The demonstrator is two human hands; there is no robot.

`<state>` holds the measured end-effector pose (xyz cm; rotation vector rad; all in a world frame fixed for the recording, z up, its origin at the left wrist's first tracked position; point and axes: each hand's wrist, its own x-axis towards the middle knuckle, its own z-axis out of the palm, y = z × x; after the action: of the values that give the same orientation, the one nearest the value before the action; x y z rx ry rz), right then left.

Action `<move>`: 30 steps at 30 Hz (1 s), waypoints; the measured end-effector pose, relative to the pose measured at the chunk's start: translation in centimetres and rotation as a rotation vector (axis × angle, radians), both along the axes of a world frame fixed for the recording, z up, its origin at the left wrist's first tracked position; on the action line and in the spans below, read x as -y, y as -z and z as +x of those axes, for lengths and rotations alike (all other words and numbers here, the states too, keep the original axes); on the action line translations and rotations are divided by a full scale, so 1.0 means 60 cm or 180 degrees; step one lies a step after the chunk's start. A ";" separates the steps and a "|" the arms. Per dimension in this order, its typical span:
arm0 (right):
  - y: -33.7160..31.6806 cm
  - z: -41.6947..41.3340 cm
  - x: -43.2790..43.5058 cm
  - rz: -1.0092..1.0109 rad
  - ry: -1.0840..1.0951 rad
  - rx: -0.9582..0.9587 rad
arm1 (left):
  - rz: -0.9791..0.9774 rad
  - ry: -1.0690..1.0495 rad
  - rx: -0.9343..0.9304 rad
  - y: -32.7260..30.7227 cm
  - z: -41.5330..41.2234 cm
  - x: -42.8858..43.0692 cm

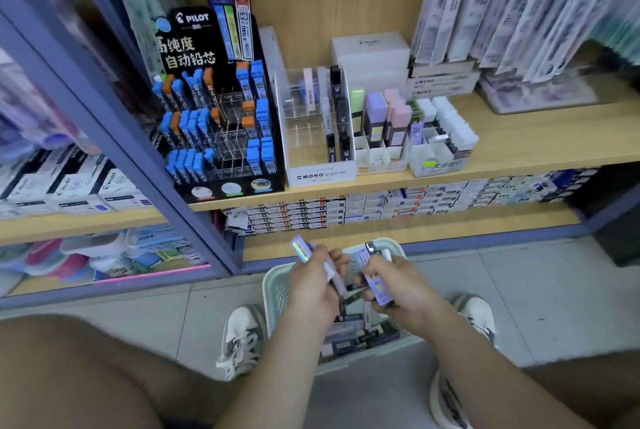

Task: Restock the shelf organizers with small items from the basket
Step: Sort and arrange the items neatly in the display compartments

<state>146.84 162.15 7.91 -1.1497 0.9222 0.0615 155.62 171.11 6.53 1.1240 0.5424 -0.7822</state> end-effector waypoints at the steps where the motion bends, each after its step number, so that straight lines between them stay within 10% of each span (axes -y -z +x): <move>1: -0.008 0.005 0.000 -0.0085 0.0073 0.0009 | -0.0032 0.0086 0.0140 -0.012 -0.002 0.005; 13: -0.075 0.045 -0.047 0.0915 0.1006 0.0952 | 0.0683 0.0852 0.2254 -0.114 -0.025 0.026; 30: -0.193 0.038 0.034 0.0933 0.0631 0.1450 | 0.0297 0.2216 0.2714 -0.226 0.013 0.023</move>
<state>149.14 160.10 19.50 -0.7510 0.5913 -0.2132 156.39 169.71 20.11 1.6186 -0.5661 -0.7684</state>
